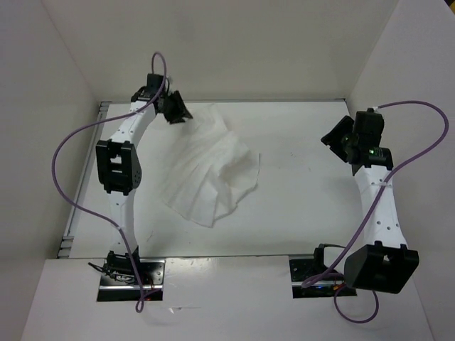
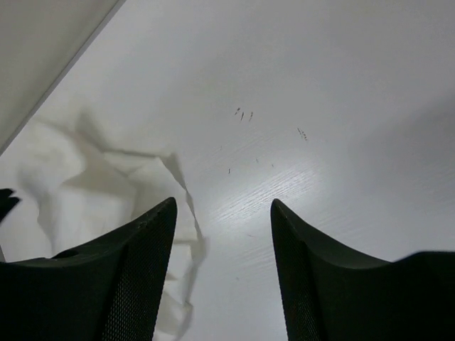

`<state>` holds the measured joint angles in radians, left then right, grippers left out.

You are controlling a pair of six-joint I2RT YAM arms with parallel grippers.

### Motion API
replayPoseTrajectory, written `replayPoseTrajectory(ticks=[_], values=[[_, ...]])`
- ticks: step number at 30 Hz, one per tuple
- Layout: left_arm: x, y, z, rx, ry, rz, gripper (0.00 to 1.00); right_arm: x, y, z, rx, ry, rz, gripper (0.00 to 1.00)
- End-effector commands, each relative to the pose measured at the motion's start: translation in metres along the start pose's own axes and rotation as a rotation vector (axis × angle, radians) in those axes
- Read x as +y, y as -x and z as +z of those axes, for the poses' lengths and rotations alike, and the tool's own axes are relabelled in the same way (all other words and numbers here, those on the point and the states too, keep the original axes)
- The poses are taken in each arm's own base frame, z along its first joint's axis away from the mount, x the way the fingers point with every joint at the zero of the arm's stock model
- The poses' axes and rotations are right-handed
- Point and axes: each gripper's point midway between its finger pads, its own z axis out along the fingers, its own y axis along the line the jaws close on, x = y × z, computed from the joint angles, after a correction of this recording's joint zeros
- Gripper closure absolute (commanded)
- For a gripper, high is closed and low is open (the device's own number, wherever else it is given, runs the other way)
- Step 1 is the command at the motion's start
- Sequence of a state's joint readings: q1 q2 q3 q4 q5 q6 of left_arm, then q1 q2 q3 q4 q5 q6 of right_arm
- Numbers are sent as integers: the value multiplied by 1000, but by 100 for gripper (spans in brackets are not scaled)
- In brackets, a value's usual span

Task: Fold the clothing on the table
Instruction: Move the skirt to the center of the board

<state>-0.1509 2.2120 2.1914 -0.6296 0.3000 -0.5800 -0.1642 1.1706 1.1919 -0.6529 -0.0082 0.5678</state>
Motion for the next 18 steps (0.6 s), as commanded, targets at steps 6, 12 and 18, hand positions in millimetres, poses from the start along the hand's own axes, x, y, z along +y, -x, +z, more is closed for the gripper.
replayPoseTrajectory(ticks=[6, 12, 18], values=[[121, -4, -13, -44, 123, -344, 34, 63, -63, -3, 232, 287, -140, 39], [105, -21, -32, -47, 86, -248, 34, 142, -152, 23, 481, 421, -265, 82], [92, -62, -30, 7, 93, -213, 34, 206, -233, 50, 675, 508, -377, 100]])
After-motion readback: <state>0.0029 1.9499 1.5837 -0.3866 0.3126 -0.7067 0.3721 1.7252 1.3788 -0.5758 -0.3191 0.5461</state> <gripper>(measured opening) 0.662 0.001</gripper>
